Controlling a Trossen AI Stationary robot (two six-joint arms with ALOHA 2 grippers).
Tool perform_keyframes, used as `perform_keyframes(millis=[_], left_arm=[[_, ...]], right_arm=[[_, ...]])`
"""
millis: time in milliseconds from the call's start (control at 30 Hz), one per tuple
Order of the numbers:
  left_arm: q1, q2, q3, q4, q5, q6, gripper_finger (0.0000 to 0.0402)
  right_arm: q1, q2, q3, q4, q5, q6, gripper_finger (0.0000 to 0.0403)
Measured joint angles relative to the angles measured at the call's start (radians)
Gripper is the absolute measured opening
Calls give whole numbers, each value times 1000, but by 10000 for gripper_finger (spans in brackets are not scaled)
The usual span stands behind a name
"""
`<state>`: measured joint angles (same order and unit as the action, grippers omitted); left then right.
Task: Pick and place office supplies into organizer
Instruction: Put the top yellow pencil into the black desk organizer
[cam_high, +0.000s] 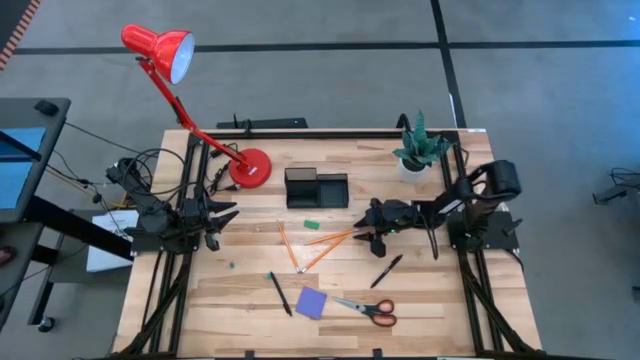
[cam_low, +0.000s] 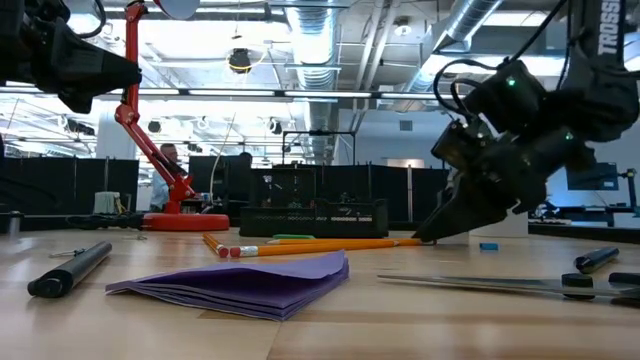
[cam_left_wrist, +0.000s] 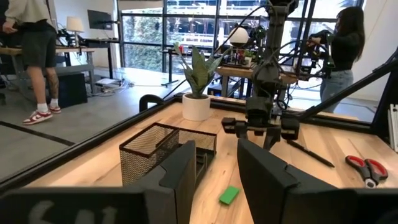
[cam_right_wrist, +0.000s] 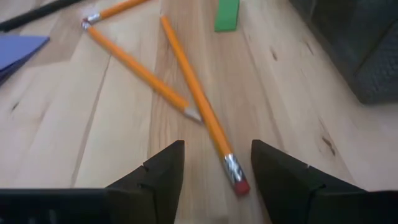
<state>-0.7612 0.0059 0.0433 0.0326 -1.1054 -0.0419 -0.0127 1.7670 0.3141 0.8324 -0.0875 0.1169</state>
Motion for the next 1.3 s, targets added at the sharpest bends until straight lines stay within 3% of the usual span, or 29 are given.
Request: perform_keyframes(millis=[333,800,1300], left_arm=[[0,0,0,2,0,-27,110],[0,0,0,3,-1,-78,110],[13,19,3,-84,13,-236,110]], right_arm=[[6,144,5,177,12,11,148],[4,156,17,176,29,13,12],[6,167,113,108,12,-19,11]])
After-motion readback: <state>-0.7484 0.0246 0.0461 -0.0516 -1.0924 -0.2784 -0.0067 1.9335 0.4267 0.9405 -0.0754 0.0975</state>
